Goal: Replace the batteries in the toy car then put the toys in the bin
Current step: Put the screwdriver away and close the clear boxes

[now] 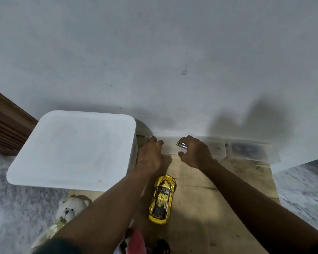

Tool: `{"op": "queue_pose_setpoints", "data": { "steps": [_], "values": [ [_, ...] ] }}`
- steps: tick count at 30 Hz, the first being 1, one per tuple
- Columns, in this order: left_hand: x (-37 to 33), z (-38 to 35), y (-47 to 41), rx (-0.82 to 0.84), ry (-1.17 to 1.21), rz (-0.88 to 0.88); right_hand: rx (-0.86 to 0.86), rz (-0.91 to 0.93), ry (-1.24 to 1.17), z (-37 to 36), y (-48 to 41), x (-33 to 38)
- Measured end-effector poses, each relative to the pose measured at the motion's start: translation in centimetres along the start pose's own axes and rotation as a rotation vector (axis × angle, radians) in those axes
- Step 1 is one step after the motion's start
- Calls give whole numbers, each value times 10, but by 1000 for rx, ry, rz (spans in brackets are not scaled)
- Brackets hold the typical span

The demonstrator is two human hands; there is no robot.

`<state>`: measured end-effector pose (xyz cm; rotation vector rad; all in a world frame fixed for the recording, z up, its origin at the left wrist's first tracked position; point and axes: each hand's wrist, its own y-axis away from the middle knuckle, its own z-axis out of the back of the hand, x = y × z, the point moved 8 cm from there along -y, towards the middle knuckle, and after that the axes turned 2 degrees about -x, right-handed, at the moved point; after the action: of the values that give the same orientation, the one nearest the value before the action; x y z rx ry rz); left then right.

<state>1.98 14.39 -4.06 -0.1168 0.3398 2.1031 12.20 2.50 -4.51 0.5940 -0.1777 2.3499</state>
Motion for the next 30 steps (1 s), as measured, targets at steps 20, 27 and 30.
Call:
{"op": "queue_pose_setpoints", "data": {
  "steps": [20, 27, 30],
  "values": [
    [2, -27, -17, 37, -104, -3, 55, 86, 356, -51, -17, 6],
    [0, -19, -19, 35, -125, -9, 50, 102, 381, -48, -15, 10],
    [-1, -8, -24, 11, -96, -1, 24, 92, 334, -40, -15, 8]
  ]
}}
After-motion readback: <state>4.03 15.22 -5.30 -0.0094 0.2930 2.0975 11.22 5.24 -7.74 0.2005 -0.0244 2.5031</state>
